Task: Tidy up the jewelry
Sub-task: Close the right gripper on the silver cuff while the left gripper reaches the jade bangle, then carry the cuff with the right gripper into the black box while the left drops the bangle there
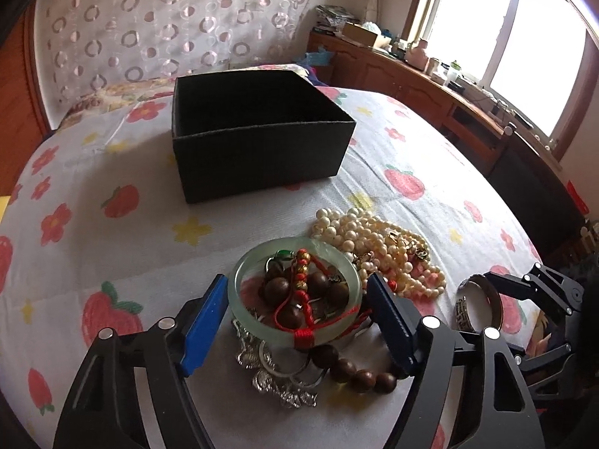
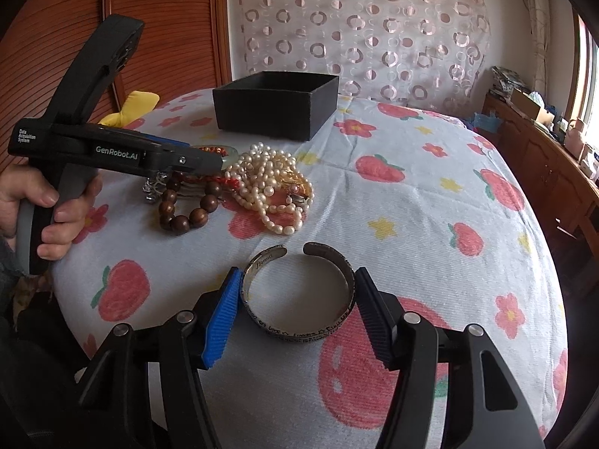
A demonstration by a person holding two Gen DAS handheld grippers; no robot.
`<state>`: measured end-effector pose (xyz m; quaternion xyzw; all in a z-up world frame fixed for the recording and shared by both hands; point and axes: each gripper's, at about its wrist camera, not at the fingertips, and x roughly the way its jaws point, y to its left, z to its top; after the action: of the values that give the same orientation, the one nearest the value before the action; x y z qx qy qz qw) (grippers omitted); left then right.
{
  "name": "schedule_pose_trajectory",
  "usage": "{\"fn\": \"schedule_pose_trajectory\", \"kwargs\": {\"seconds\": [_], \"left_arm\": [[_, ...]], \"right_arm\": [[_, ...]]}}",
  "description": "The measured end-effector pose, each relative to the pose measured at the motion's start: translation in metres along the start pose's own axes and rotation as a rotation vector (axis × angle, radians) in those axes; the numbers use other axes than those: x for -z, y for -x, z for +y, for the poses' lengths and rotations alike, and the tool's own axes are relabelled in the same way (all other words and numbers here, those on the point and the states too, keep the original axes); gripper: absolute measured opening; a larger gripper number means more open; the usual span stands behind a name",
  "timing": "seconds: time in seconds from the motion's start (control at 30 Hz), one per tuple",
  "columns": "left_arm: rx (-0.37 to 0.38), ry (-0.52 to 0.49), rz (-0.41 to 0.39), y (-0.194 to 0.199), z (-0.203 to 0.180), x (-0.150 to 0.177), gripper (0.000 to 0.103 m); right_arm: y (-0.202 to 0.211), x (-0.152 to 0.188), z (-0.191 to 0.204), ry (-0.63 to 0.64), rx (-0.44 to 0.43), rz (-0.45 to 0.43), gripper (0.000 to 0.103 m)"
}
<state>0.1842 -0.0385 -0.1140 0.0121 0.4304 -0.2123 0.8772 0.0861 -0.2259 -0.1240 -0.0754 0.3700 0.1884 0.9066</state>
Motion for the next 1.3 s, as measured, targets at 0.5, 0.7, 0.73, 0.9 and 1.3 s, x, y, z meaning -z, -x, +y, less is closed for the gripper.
{"fn": "schedule_pose_trajectory", "kwargs": {"seconds": [0.5,0.7,0.73,0.9,1.3], "left_arm": [[-0.01,-0.027,-0.099,0.032,-0.006,-0.002,0.068],[-0.026,-0.008,-0.157,0.044,0.001,-0.02,0.069],[-0.028,-0.007,-0.162,0.045,0.003,-0.024,0.069],[-0.055,-0.01,-0.201,0.046,0.008,-0.047,0.069],[-0.081,-0.013,-0.189,0.015,0.021,-0.096,0.069]], "right_arm": [[0.004,-0.007,-0.003,0.008,-0.003,-0.013,0.063],[0.007,-0.028,-0.002,0.029,-0.008,-0.047,0.063],[0.008,-0.034,-0.002,0.034,-0.008,-0.056,0.063],[0.006,-0.061,-0.005,0.045,-0.007,-0.093,0.063],[-0.012,-0.112,-0.025,0.042,0.01,-0.114,0.063]]}}
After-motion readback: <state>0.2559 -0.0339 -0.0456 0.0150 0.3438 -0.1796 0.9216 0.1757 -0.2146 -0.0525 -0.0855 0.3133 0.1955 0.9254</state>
